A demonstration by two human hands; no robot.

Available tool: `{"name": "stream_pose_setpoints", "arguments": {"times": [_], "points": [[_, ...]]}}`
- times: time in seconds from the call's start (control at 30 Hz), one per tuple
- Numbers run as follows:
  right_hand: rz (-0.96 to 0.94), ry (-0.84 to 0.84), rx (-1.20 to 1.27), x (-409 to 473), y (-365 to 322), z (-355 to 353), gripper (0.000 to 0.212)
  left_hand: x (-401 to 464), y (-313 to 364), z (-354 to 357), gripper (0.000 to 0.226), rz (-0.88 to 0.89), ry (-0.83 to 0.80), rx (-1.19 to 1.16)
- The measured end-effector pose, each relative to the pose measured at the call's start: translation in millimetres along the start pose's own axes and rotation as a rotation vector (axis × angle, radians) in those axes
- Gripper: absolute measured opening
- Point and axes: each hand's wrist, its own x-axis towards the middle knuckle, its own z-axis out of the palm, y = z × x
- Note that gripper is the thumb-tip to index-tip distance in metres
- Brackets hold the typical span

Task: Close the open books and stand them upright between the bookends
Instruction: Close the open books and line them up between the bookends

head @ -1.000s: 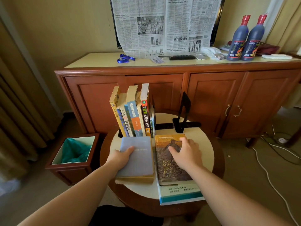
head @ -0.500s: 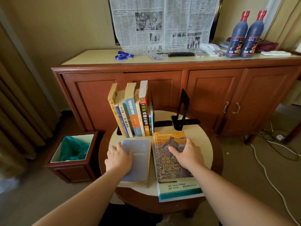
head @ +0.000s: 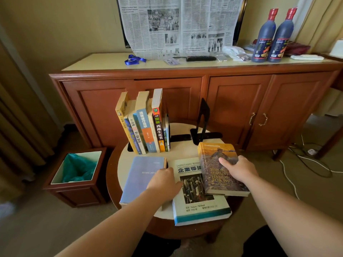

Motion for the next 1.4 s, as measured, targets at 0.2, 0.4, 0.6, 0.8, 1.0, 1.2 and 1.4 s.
{"name": "stream_pose_setpoints", "arguments": {"times": [0.2,0.4,0.6,0.8,1.0,1.2,1.4], "points": [[-0.035,-0.015,-0.02,20,4,-11,0.104,8,11,6,0.072,-0.019,-0.115,0.157],[-0.03,0.025,-0.025,39,10,-14,0.102,13,-8,-3,0.065,-0.084,-0.085,0.187],[-0.018,0.11,-0.132,50,13,-17,0.094,13,-9,0,0.088,-0.166,-0.209,0.226],[-0.144,0.115,-0.443,10,-1,5,0.118,25,4,19,0.083,-0.265,-0.196,-0.023],[-0.156,0.078,-0.539,2,2,23,0.132,31,15,20,0.063,-0.471,-0.127,-0.527],[-0.15,0.079,-0.572,-2,0,24,0.127,36,19,16,0.03,-0.525,-0.126,-0.865],[-0.117,0.045,-0.562,-3,-5,19,0.124,32,13,-7,0.032,-0.52,-0.251,-1.146]]}}
